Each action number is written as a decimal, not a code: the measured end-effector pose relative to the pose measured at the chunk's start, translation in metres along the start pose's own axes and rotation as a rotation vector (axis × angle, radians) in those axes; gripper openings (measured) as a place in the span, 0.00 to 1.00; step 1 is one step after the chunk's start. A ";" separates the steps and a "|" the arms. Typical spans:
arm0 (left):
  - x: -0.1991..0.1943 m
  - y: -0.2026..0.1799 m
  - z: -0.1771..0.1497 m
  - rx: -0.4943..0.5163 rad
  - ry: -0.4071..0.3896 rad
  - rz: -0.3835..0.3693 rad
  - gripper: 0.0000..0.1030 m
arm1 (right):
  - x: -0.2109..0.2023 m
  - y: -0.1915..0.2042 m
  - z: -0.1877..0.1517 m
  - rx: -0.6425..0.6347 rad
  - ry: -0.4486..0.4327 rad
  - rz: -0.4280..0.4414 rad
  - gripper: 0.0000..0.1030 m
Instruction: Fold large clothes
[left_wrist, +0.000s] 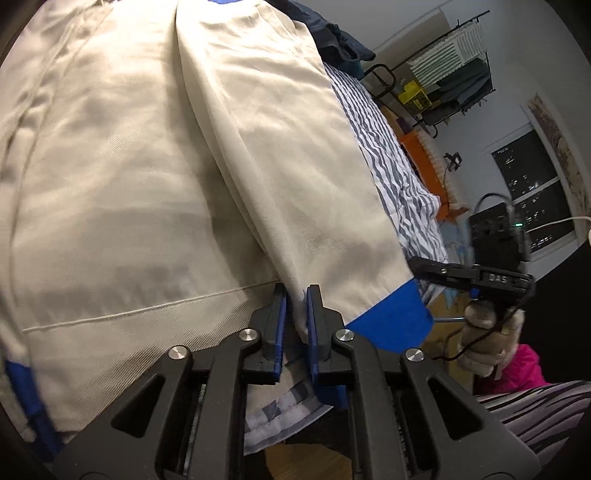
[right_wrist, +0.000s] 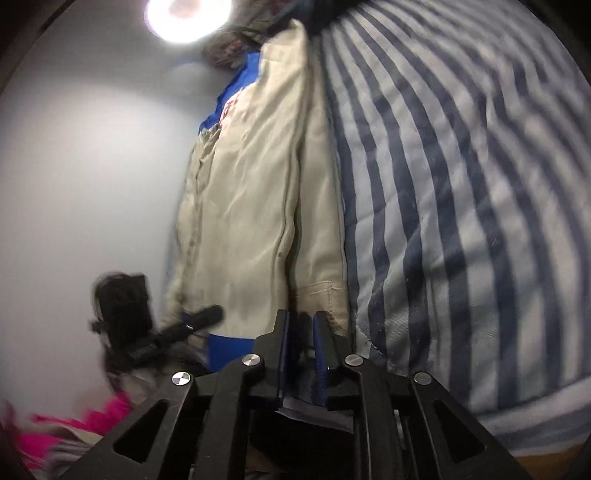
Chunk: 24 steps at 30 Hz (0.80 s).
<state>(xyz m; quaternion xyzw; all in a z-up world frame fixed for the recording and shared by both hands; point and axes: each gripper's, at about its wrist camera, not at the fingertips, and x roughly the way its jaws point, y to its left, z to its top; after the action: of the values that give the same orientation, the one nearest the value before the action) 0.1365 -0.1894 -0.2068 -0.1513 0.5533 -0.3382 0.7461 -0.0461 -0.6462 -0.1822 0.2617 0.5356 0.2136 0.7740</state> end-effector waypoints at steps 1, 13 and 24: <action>-0.003 -0.002 0.000 0.009 -0.008 0.013 0.07 | -0.005 0.010 -0.001 -0.054 -0.020 -0.056 0.30; -0.037 -0.033 -0.014 0.153 -0.097 0.080 0.07 | 0.006 0.005 0.028 -0.016 -0.063 -0.050 0.59; 0.016 -0.037 -0.016 0.197 -0.023 0.096 0.07 | 0.032 0.046 0.039 -0.113 0.010 -0.205 0.04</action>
<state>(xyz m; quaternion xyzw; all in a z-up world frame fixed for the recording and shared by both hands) 0.1119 -0.2241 -0.2016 -0.0544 0.5156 -0.3529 0.7789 -0.0013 -0.5975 -0.1646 0.1604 0.5507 0.1643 0.8025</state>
